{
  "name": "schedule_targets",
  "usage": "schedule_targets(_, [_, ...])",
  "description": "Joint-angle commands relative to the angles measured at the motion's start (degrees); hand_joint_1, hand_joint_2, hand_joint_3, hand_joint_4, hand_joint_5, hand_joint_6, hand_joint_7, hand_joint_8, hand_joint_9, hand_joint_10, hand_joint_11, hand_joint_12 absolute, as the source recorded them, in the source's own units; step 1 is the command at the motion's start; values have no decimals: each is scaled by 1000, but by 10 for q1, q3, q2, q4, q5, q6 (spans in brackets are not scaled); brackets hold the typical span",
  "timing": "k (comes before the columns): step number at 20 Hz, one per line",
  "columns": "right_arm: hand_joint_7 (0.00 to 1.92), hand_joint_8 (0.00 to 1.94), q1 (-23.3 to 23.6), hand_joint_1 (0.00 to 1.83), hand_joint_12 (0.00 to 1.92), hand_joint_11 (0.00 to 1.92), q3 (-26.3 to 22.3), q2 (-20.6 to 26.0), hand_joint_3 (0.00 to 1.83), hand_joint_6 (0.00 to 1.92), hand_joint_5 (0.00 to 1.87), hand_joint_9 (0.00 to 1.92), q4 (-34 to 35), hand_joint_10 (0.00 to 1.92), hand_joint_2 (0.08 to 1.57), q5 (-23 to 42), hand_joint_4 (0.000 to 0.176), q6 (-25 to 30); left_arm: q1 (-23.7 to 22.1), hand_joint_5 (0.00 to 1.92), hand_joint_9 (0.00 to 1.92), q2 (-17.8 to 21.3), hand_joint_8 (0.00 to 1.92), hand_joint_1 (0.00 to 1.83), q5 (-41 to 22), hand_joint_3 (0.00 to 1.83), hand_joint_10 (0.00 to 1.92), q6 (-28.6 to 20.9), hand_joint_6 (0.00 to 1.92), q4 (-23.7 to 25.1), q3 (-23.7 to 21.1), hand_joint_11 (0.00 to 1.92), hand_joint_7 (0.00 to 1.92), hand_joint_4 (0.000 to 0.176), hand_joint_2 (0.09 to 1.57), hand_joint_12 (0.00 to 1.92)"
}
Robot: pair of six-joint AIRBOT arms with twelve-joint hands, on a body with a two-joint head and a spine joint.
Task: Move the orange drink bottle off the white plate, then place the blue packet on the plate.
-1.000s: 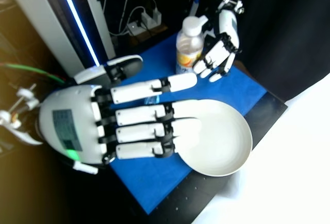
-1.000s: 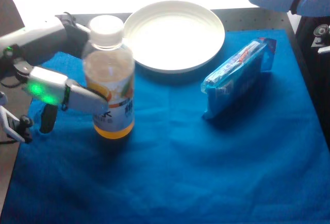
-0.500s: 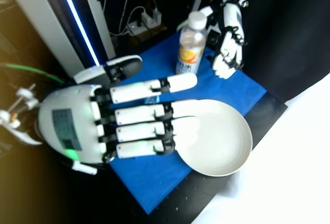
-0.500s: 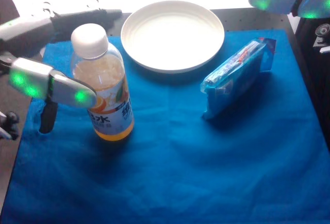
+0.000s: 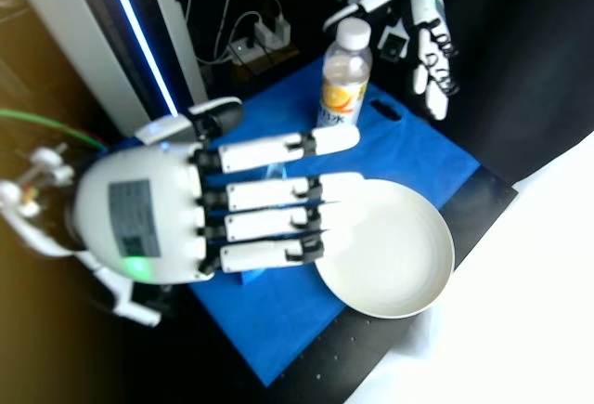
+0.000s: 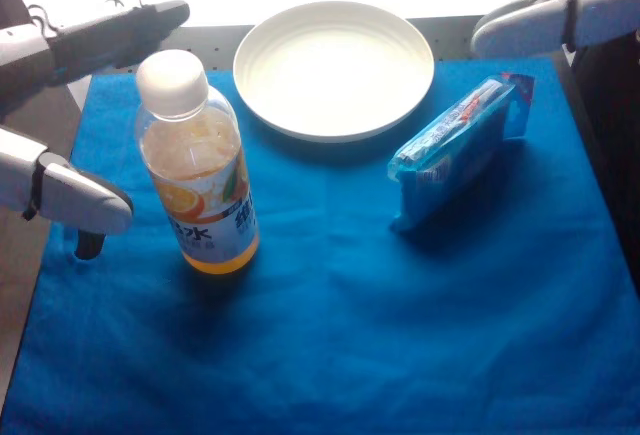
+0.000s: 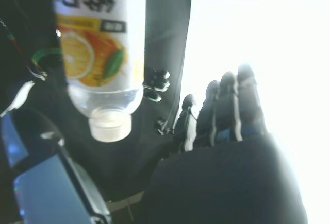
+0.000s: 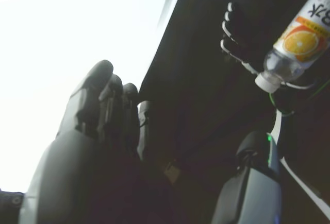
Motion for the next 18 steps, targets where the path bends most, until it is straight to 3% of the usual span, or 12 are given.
schedule_targets(1, [425, 3, 19, 833, 674, 41, -2, -2, 2, 0, 422, 309, -10, 0, 672, 13, 85, 10, -3, 0, 75, 5, 7, 712, -66, 3, 10, -2, 0, -37, -1, 54, 38, 172, 574, 119])
schedule_targets(2, [427, 2, 35, 834, 619, 7, -1, -2, 3, 2, 443, 284, -51, 2, 681, -8, 81, 26, -3, 0, 78, 5, 13, 702, -64, 5, 10, -2, 0, -37, 0, 56, 57, 171, 579, 123])
schedule_targets(3, [391, 6, 52, 818, 351, 1, 2, -2, 5, 8, 413, 201, -97, 20, 695, -28, 80, 48, -3, 0, 72, 5, 13, 709, -63, 4, 6, -2, 0, -37, 0, 45, 62, 173, 580, 122])
schedule_targets(4, [320, 2, 70, 825, 241, 0, 4, -2, 0, 3, 402, 144, -157, 5, 684, -50, 95, 78, -3, 0, 63, 5, 2, 690, -65, 9, 1, -2, 0, -37, 1, 34, 37, 167, 594, 122])
schedule_targets(6, [345, 4, 88, 815, 175, 0, 5, -2, 0, 3, 406, 192, -241, 12, 654, -83, 100, 111, -3, 0, 65, 5, 5, 677, -64, 4, 2, -2, 0, -37, 2, 39, 45, 174, 588, 131])
schedule_targets(7, [381, 11, 89, 808, 403, 27, 5, -3, 6, 9, 432, 259, -263, 7, 618, -91, 90, 122, -3, 0, 78, 5, 2, 683, -63, 1, 0, -2, 0, -37, 3, 8, 65, 176, 581, 221])
schedule_targets(8, [358, 5, 89, 750, 559, 5, 7, -3, 1, 2, 402, 249, -288, 3, 594, -98, 100, 138, -3, 0, 84, 5, 2, 690, -64, 2, 1, -2, 0, -37, 3, 1, 78, 176, 585, 254])
schedule_targets(9, [319, 1, 89, 718, 544, 0, 8, -3, 2, 2, 386, 203, -324, 0, 599, -106, 102, 168, -3, 0, 85, 6, 3, 699, -66, 0, 1, -2, 0, -39, 2, 0, 82, 176, 582, 260])
schedule_targets(10, [226, 0, 89, 676, 446, 0, 11, -3, 4, 3, 375, 126, -351, 0, 620, -107, 134, 190, -2, 0, 83, 7, 5, 712, -67, 0, 0, -2, 0, -40, 2, 0, 87, 176, 578, 259])
schedule_targets(13, [373, 8, 89, 709, 628, 0, 11, -3, 3, 4, 461, 220, -403, 11, 679, -118, 88, 222, 5, 0, 88, 9, 0, 723, -73, 0, 2, -1, 0, -50, -1, 0, 76, 176, 576, 261])
schedule_targets(16, [413, 0, 89, 650, 794, 0, 11, -3, 1, 0, 449, 317, -432, 6, 666, -123, 124, 240, 13, 0, 108, 16, 7, 740, -79, 0, 5, 9, 0, -61, -7, 0, 105, 146, 575, 309])
schedule_targets(18, [445, 2, 89, 742, 828, 0, 11, -3, 0, 3, 478, 347, -444, 6, 677, -127, 122, 245, 15, 0, 117, 18, 6, 745, -83, 0, 5, 11, 0, -66, -8, 0, 121, 135, 577, 328])
